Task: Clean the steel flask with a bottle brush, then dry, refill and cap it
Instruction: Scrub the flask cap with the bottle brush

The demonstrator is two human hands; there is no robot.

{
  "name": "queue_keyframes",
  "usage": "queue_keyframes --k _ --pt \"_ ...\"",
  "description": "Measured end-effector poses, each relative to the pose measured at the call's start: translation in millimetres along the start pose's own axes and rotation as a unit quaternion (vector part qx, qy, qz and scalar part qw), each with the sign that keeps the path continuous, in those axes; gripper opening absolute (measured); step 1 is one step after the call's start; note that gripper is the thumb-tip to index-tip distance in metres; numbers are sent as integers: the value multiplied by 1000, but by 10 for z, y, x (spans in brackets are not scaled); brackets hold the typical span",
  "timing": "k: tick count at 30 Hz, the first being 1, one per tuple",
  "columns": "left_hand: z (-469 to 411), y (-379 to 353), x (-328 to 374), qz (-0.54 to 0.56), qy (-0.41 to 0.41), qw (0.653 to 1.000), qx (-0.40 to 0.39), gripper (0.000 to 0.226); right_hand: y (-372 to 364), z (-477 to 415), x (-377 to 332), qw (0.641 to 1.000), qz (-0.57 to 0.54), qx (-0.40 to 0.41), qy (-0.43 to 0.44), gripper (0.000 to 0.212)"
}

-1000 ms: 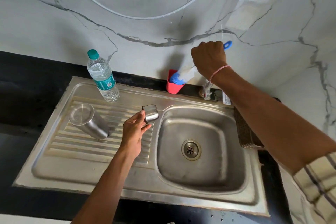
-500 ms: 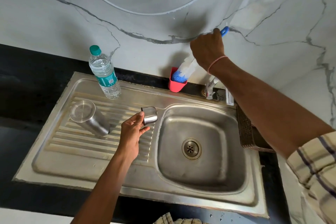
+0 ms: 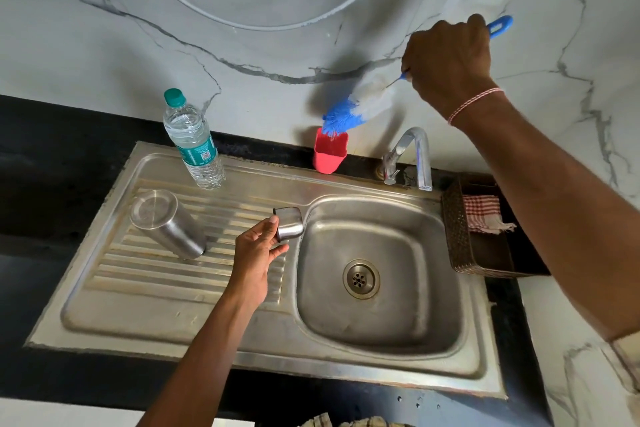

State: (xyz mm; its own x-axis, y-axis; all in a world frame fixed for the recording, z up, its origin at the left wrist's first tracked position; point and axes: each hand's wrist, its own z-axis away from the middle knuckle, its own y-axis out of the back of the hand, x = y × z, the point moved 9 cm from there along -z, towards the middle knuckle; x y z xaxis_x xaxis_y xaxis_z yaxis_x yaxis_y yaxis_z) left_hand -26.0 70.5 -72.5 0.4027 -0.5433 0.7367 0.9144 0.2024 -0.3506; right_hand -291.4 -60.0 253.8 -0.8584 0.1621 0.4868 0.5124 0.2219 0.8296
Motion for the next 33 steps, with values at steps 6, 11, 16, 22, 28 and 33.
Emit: queue_keyframes --k 6,11,16,22,28,33 --pt "90 37 -1 -4 -3 1000 0 8 250 141 298 998 -20 40 -37 6" --pt "171 68 9 -1 -7 1000 3 7 359 359 520 995 -53 40 -80 12" --pt "218 96 7 -1 -10 1000 6 8 -34 851 437 978 -157 -17 -134 25" --pt "254 97 16 -1 -9 1000 7 10 -770 1608 101 942 -227 -90 -229 16" --pt "289 77 29 -6 -10 1000 6 11 -1229 2247 -8 846 -381 -87 -361 24" --pt "326 -14 23 -23 -15 1000 -10 11 -1666 2630 -159 705 -553 -111 -429 16"
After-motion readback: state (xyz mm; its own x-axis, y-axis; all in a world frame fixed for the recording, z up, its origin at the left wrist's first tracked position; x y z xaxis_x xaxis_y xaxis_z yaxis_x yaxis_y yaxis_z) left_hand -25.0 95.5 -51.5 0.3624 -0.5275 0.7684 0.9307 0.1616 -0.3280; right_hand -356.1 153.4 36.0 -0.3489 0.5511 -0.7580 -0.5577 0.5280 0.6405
